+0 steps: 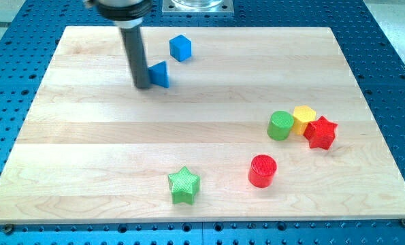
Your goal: Place the blue triangle to the left of the blue cube
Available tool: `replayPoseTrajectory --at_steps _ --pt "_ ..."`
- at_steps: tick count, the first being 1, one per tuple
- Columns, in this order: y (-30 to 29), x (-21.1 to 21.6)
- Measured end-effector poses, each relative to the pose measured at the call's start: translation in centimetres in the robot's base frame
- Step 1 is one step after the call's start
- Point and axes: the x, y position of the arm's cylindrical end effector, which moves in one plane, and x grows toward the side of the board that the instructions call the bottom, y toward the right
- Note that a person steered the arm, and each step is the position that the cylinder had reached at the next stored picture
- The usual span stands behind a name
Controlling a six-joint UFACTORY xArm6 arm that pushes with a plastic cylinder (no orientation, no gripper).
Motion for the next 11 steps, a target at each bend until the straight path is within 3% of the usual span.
replayPoseTrajectory --at_steps 2,3,5,6,7,8,9,10,11 --pt "3.8 -8.5" --pt "7.3 -10.0" --pt "-4.5 -1.5" --pt "-0.1 3.0" --pt "7.9 1.6" --pt "11.4 -2.9" --pt "8.9 2.8" --pt "1.9 -0.8" --pt "6.7 -5.6"
